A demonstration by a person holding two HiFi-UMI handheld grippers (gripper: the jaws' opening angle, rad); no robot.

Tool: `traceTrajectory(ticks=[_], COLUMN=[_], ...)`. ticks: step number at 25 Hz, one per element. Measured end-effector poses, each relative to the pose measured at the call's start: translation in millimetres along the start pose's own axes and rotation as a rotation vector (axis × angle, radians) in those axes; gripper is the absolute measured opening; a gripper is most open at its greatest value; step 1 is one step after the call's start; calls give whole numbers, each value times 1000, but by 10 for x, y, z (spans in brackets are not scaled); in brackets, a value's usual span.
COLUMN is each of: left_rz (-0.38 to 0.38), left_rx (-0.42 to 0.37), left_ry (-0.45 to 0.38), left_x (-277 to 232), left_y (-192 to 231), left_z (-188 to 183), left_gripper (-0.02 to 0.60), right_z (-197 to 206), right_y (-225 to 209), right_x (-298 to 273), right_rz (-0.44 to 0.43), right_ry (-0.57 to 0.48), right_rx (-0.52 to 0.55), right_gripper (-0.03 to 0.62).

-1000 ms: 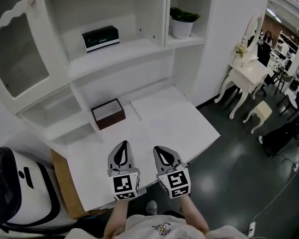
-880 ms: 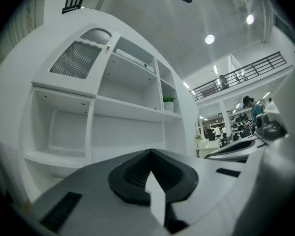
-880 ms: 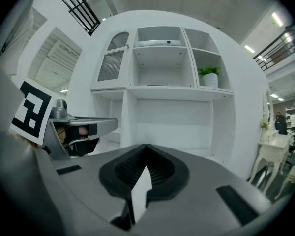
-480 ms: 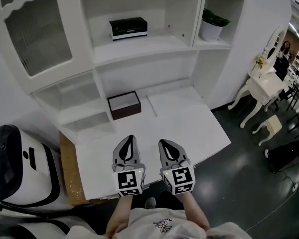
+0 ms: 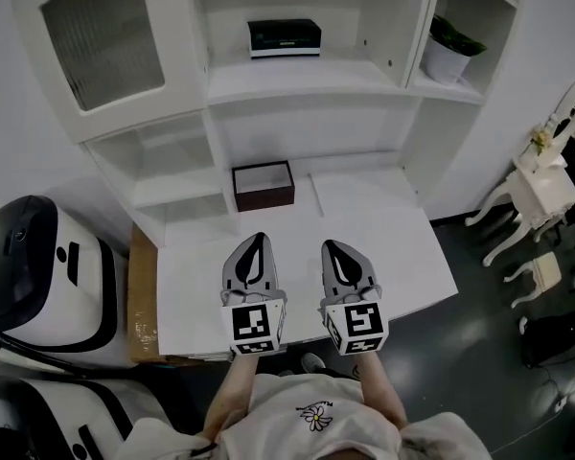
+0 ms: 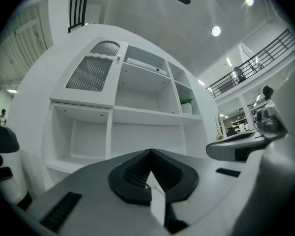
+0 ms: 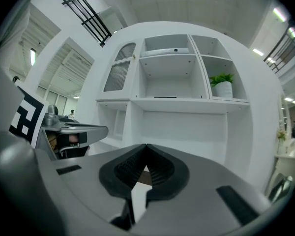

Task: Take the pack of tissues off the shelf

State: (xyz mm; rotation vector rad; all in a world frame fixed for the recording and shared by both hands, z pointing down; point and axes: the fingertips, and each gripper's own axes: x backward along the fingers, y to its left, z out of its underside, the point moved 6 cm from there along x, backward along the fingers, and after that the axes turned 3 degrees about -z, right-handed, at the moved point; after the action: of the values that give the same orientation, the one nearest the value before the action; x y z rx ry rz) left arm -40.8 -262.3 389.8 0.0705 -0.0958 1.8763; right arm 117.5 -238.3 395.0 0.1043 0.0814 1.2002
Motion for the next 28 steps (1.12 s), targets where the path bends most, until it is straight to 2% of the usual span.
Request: traceTrajectory(ticks=[8,13,18,19,21,26,28], left_rz=[-76,-93,-110,-112,-114,-120,-124], left_rx=[-19,-48,-44,-46,-47,-49,-46], left_ry=[1,-5,-1,-2,-2,14,20], left_x=[-161,-233,-284,-294,-308,-349,-368], left_y=[-92,-129,-121,-122,-121,-113,-101], left_z=[-43,-47,-47,-52,-60,-48,-45], left_gripper=[-2,-1,-1,0,0,0,0], right_z=[-7,-9,-15,-6,21,83,124], right_y=[-409,-498,-565,-574,-579,-580,-579], right_x=[-107,-177,-210,-229,-276,-372,-409], right_rz=[-6,-41,-58,-61,-72,-117,-135], right_ry=[-37,-48,-73,-73,-66,-61,-51], right_rx=[-23,2,-15,-25,-43,-98,-131], right_gripper=[3,5,15,75,145,419,473])
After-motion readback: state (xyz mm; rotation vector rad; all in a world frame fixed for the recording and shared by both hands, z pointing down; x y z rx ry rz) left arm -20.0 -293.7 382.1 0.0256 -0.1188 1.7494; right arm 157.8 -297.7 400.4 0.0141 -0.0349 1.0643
